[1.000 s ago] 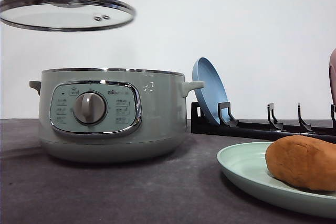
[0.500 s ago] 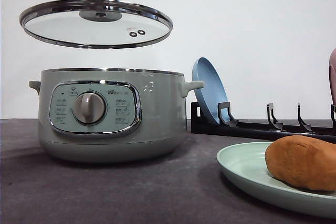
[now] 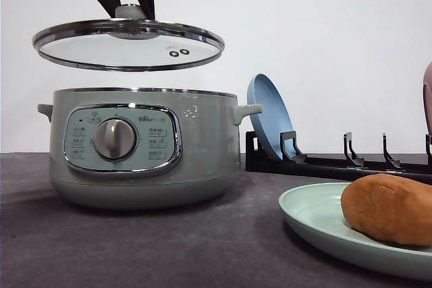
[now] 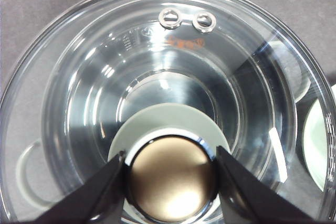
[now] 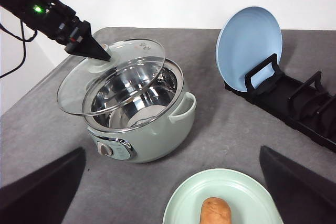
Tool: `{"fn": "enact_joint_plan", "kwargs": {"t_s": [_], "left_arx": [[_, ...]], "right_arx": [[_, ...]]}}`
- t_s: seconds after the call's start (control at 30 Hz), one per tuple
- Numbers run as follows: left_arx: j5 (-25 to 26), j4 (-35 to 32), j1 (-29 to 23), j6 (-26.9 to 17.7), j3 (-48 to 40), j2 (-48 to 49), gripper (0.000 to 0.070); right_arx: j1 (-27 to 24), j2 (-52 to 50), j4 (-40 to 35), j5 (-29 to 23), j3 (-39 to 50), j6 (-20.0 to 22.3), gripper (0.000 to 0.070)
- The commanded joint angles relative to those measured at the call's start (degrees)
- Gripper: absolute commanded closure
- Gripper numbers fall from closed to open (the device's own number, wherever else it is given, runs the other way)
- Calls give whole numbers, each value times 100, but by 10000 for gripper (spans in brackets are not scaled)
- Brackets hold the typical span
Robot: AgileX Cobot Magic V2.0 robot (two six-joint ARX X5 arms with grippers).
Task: Transfer potato from steamer to green plate
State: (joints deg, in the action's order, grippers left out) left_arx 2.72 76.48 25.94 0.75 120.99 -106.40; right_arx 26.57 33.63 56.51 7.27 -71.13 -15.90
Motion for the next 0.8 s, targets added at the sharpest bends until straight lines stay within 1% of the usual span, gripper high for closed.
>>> {"fn": "enact_joint_plan", "kwargs": {"t_s": [0.0, 0.77], "left_arx": [[9, -157, 63, -20, 184, -195, 700], [9, -255, 120, -28, 184, -1062, 700]], "right_arx": [[31, 33, -28, -24, -94, 28, 0], [31, 33, -30, -26, -94, 28, 0]]}}
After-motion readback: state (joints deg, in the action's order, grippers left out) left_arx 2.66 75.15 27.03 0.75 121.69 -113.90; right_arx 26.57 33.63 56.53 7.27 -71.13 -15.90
